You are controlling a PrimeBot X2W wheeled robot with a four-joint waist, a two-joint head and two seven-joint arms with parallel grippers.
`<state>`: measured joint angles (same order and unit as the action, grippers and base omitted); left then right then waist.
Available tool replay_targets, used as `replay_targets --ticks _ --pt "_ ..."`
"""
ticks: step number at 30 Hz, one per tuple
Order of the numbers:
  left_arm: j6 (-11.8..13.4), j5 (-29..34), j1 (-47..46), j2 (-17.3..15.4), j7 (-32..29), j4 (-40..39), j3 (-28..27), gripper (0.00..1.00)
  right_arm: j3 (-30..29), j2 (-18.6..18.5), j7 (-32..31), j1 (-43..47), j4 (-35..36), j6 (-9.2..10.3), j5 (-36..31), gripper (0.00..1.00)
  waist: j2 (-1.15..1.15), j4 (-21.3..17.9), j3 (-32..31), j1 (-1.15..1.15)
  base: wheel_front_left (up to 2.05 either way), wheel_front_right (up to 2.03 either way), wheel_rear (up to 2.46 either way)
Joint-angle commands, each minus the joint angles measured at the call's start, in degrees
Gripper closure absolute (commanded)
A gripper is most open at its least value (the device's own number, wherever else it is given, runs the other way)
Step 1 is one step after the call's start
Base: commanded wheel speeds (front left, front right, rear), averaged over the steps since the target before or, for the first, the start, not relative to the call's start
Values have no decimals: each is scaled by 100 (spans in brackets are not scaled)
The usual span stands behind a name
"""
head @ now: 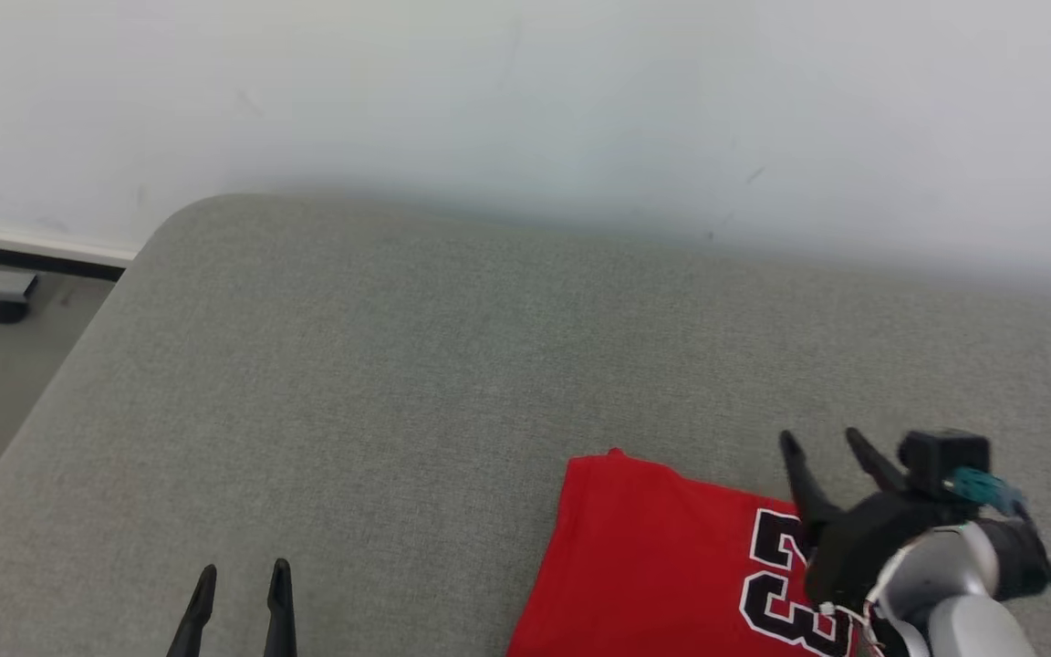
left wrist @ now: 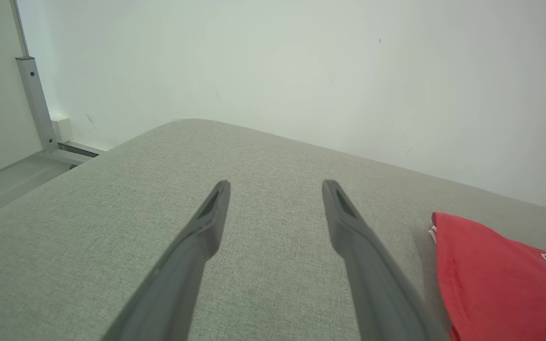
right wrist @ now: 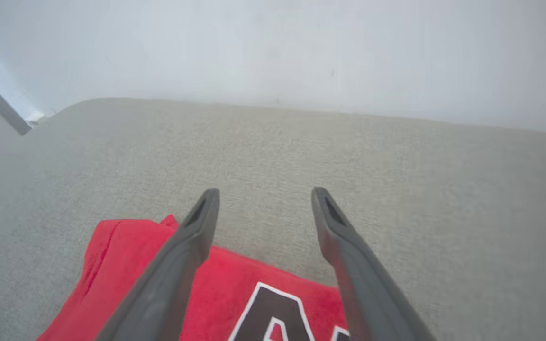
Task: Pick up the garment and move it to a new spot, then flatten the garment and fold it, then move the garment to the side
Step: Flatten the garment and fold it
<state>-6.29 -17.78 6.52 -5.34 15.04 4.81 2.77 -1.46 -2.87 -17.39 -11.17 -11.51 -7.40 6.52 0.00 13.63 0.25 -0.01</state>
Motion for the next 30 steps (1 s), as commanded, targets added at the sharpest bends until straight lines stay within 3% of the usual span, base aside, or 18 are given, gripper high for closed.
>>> replay_targets --ticks 1,6,12,18,30 --pt "42 81 43 -13 16 -43 -39 0 -162 0 195 174 184 -13 87 0 0 -288 -247 1 0 0 0" --pt "84 241 70 25 16 -71 -34 0 -639 -4 812 803 752 -13 379 0 0 -572 -364 1 0 0 0" --pt "104 392 43 61 16 87 -157 0 -961 5 1481 1303 942 -13 473 0 0 -831 -483 1 0 0 0" --pt "38 526 -91 79 16 436 -148 0 -1140 7 2024 1525 602 -13 379 0 0 -971 -589 1 0 0 0" --pt "-52 525 -15 90 16 866 -220 0 -1071 -1 2253 1593 13 -13 125 0 0 -1122 -673 1 0 0 0"
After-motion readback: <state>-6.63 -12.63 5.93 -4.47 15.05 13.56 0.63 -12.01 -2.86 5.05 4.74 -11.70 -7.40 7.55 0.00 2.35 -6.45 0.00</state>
